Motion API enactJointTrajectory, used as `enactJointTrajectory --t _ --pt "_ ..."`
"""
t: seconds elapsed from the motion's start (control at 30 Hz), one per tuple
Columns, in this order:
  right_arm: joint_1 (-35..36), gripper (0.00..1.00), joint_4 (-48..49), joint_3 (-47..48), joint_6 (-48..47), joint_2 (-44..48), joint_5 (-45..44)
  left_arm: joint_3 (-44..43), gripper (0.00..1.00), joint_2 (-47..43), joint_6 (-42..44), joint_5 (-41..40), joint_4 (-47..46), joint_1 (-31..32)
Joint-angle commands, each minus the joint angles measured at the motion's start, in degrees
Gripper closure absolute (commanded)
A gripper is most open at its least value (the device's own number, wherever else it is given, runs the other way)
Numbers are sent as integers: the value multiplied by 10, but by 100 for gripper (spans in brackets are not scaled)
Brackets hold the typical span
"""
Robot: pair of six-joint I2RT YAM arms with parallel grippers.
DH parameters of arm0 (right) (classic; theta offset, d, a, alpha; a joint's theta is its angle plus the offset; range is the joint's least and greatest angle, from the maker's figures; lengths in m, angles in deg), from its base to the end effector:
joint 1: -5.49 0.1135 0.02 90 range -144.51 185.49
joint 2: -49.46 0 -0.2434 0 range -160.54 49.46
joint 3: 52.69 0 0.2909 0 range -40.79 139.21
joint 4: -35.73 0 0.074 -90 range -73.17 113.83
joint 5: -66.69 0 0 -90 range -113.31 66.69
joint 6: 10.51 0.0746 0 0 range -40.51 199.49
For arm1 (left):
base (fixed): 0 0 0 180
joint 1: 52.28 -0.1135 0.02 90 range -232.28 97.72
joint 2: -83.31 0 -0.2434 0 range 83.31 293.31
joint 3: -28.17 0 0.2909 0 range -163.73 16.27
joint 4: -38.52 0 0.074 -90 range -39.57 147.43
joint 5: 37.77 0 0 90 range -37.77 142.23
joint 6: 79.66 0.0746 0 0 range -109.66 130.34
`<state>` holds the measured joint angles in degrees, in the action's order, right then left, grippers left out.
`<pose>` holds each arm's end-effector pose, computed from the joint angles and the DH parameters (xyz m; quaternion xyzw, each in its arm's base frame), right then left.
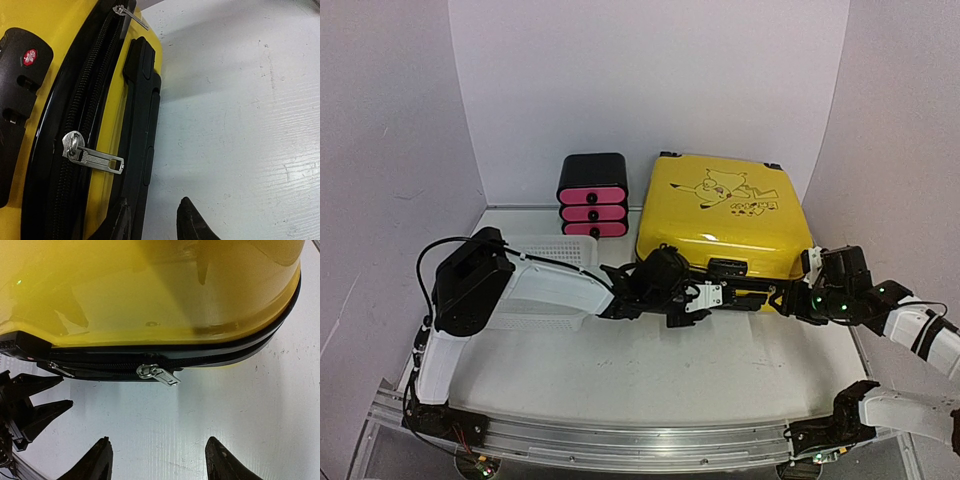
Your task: Open, take out, and arrange the luggage
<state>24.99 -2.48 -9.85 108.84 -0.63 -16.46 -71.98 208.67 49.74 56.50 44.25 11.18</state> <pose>0.2386 0.0939 0.1580 0.0567 0.9223 0.2068 0.3216 0.2414 -0.4957 0.1118 0.6913 0.5277 -0.1344 0.4750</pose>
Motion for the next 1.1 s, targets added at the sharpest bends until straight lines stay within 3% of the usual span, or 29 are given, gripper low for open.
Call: enactJointTrajectory --t 0.0,0.73,1.07 --pt "-4 37 16 0 -5 2 1 -47 67 5 20 -11 -18 -4" --pt "-4 38 30 6 -4 -19 -18 -65 66 64 49 -55 -5 -11" --pt "-9 47 159 -3 -9 -50 -11 -33 75 46 35 -74 1 -11"
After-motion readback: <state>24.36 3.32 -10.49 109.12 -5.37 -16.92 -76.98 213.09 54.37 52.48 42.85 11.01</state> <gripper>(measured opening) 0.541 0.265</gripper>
